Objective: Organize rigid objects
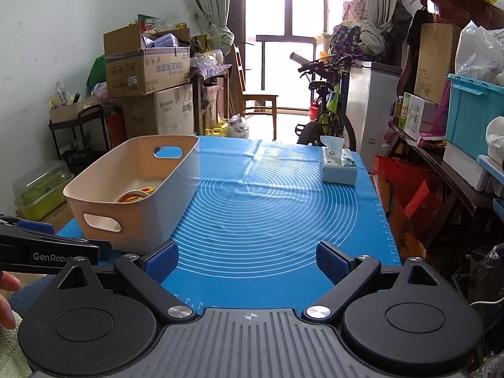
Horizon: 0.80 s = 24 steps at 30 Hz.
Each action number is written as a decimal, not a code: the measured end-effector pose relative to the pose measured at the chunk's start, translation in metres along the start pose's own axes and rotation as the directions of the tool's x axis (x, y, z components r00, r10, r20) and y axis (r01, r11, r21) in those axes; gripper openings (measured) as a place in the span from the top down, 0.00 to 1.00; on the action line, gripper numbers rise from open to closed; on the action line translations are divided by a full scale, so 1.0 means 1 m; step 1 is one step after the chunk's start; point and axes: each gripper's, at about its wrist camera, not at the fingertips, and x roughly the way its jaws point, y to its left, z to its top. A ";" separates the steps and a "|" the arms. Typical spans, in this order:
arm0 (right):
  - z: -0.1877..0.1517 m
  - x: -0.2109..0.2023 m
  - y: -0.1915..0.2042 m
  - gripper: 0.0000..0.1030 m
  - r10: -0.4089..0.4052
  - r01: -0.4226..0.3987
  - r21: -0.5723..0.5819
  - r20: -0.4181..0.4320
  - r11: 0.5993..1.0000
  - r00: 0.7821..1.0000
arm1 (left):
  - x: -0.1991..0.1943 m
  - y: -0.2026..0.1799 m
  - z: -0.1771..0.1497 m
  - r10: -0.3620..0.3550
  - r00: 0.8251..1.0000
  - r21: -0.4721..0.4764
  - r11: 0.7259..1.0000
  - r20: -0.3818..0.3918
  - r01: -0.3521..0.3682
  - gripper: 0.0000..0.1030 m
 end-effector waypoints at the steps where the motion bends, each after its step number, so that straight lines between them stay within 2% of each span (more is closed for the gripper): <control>1: -0.001 0.001 0.000 0.09 -0.001 0.001 0.002 -0.003 1.000 1.000 | 0.000 0.000 0.000 0.001 1.000 -0.002 1.000 0.000 -0.001 0.21; 24: -0.003 0.003 -0.004 0.09 -0.013 0.013 0.027 -0.014 1.000 1.000 | 0.001 0.002 0.000 0.021 1.000 0.000 1.000 -0.009 -0.021 0.21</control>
